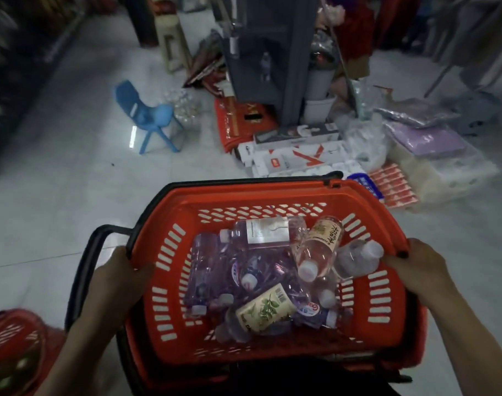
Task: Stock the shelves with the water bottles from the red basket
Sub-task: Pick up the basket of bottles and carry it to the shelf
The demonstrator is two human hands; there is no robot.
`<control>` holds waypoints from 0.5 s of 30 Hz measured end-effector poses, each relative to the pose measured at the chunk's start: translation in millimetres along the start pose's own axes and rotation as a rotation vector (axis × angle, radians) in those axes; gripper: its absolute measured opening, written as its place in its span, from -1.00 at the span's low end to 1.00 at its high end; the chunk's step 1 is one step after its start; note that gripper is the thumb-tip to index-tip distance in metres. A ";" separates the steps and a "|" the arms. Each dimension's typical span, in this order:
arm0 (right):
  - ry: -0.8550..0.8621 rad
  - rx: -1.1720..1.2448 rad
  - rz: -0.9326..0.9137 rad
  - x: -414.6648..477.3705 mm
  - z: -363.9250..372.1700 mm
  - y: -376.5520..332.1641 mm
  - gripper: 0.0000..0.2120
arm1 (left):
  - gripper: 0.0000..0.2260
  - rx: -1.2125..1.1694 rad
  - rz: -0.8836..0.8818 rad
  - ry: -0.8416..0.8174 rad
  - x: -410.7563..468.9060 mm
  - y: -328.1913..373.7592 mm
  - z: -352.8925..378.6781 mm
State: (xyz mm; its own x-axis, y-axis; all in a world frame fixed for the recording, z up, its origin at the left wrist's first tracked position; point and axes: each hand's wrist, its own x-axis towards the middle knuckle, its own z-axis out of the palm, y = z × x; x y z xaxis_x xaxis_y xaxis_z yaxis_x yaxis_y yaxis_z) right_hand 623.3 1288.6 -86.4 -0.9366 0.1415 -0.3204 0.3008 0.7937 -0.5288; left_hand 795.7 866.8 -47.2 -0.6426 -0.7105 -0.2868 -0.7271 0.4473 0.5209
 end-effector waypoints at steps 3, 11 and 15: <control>-0.062 0.018 -0.084 63.1 35.2 -81.4 -0.63 | -0.59 0.016 -0.060 0.026 76.3 11.9 -26.5; -0.158 -0.070 -0.211 173.3 120.7 -318.3 -0.77 | -0.70 -0.018 -0.221 0.120 256.5 -0.3 -104.8; -0.185 -0.075 -0.168 190.9 183.9 -403.8 -0.79 | -0.69 -0.019 -0.201 0.138 369.3 -19.7 -145.3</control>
State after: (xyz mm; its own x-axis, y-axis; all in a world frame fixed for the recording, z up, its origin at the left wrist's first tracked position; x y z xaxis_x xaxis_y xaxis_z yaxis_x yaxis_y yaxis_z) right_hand 356.0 886.4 -78.5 -0.9216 -0.1013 -0.3747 0.1230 0.8393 -0.5296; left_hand 607.9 516.7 -46.5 -0.4454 -0.8523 -0.2742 -0.8315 0.2802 0.4797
